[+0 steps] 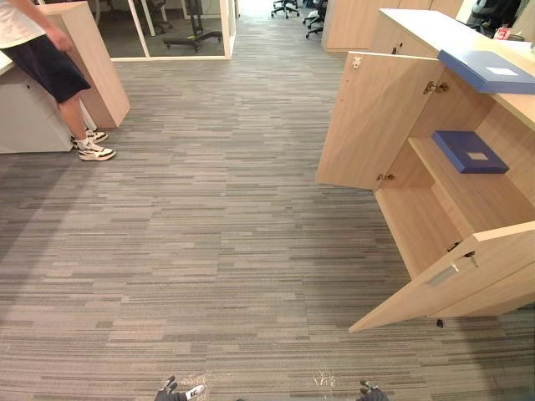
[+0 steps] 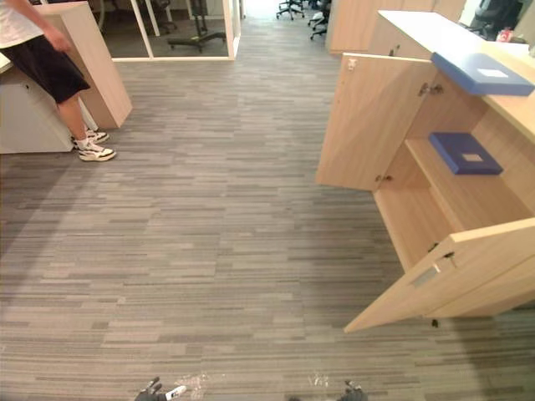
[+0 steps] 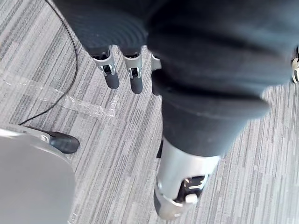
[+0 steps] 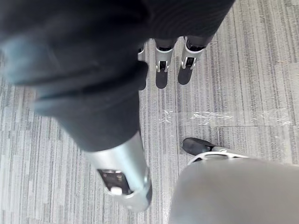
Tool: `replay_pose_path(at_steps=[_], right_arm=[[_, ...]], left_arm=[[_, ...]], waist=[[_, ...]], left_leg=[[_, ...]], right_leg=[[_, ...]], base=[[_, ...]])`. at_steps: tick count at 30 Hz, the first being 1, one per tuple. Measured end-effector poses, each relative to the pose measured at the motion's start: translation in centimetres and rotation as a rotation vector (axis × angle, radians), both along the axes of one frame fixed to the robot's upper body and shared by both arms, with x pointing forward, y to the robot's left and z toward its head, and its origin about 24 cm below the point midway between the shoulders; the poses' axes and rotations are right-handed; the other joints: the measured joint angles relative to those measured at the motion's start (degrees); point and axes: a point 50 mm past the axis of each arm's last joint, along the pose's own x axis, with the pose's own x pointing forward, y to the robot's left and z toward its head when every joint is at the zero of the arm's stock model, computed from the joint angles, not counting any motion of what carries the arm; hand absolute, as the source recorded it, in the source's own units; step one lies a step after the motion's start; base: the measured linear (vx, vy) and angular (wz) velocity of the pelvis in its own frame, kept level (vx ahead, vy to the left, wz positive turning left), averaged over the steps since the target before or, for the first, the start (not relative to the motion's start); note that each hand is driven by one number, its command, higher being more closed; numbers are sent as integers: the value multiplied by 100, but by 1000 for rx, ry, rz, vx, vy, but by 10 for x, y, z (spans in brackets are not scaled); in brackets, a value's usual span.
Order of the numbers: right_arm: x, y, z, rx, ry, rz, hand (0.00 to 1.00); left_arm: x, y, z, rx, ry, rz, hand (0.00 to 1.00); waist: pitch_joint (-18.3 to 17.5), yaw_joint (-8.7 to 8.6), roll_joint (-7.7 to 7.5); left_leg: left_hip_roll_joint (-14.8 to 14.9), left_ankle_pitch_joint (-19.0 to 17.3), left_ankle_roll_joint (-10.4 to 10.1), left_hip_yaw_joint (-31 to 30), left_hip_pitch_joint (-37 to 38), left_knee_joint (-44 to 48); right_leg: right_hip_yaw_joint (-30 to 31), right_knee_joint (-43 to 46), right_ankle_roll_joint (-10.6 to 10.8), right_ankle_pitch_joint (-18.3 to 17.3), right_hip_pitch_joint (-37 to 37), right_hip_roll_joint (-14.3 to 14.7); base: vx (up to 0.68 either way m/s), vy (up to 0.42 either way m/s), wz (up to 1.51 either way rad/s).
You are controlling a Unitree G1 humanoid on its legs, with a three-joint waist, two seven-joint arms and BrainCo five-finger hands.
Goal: Walk over to the cabinet, pick up the folder, carry it to the office cabinet, place the folder inside the office cabinet, then close the office cabinet door
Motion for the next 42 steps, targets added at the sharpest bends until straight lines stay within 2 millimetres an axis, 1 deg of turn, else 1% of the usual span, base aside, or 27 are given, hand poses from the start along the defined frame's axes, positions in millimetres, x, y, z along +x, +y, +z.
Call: replay_pose_path(at_steps=[1,2,3,4,5,6,7,10,16,21,23,26,29,34,42], right_arm=[[5,2,1,5,-13,3,0],[10,7,1,17,-24,7,0],[12,10,1,26,-27,8,0],[16,18,0,48,-35,10,0],[16,26,-1,71,-33,11,0],[18,28,0,75,-38,20,0],[23,30,1,83,-50,25,0],[28,36,1,98,-60,29,0],[34,38,3,91,-75,34,0],[36,42,3,94,-84,54,0],[38,43,3,98,-88,56,0],[40,52,4,110,-89,99,0],[40,54,4,127,-89,106,0],[40,54,4,135,-88,113,0],[41,55,4,86,-80,147,0]], left_arm=[[2,-3,0,-19,-12,6,0],[5,-7,0,-34,-22,10,0],[7,-8,0,-41,-26,10,0],[10,-14,0,-64,-38,17,0],[14,-15,0,-71,-48,11,0],[15,-16,0,-73,-52,9,0],[15,-16,0,-75,-53,6,0],[17,-17,1,-73,-57,0,0],[24,-20,3,20,-49,-120,0],[25,-19,4,59,-63,-102,0],[25,-17,5,61,-65,-95,0],[26,-15,5,42,-74,-97,0],[27,-15,4,7,-76,-113,0],[29,-16,4,-6,-73,-154,0],[30,-16,4,1,-73,-165,0]], waist=[[-6,3,15],[-1,5,11],[5,6,10],[24,6,9],[38,7,18],[48,7,25],[53,3,17],[116,12,1],[182,13,-4],[215,20,-54],[236,20,-88],[278,16,-157],[283,14,-165],[287,7,-171],[299,7,-191]], left_leg=[[24,1,-3,23,17,-32],[37,2,-4,44,37,-59],[42,2,-4,53,55,-69],[43,1,-5,66,115,-93],[47,2,-8,73,192,-129],[44,2,-9,74,217,-137],[37,2,-10,78,238,-147],[15,3,-8,81,243,-153],[-45,23,14,84,256,-179],[-103,64,63,81,286,-259],[-121,69,71,80,288,-266],[-151,74,79,81,289,-268],[-183,78,85,80,294,-278],[-215,98,114,87,311,-328],[-236,100,117,90,315,-343]], right_leg=[[-2,0,137,1,8,14],[-2,0,201,7,12,23],[-2,0,231,11,21,26],[-2,0,246,11,66,27],[-3,-1,293,7,125,28],[-3,-2,304,5,151,26],[-3,-2,307,7,165,18],[-4,-2,306,8,165,-3],[-6,-3,301,11,163,-57],[-14,-4,277,27,160,-109],[-18,-3,258,40,157,-124],[-19,-4,247,48,156,-152],[-19,-3,245,49,156,-182],[-19,-4,233,59,146,-212],[-20,-6,225,65,141,-233]], base=[[41,6,-8],[41,6,-10],[35,5,-8],[21,3,-6],[28,5,-4],[0,0,0],[0,0,0],[0,0,0],[0,0,0],[0,0,0],[0,0,0],[0,0,0],[0,0,0],[0,0,0],[0,0,0]])
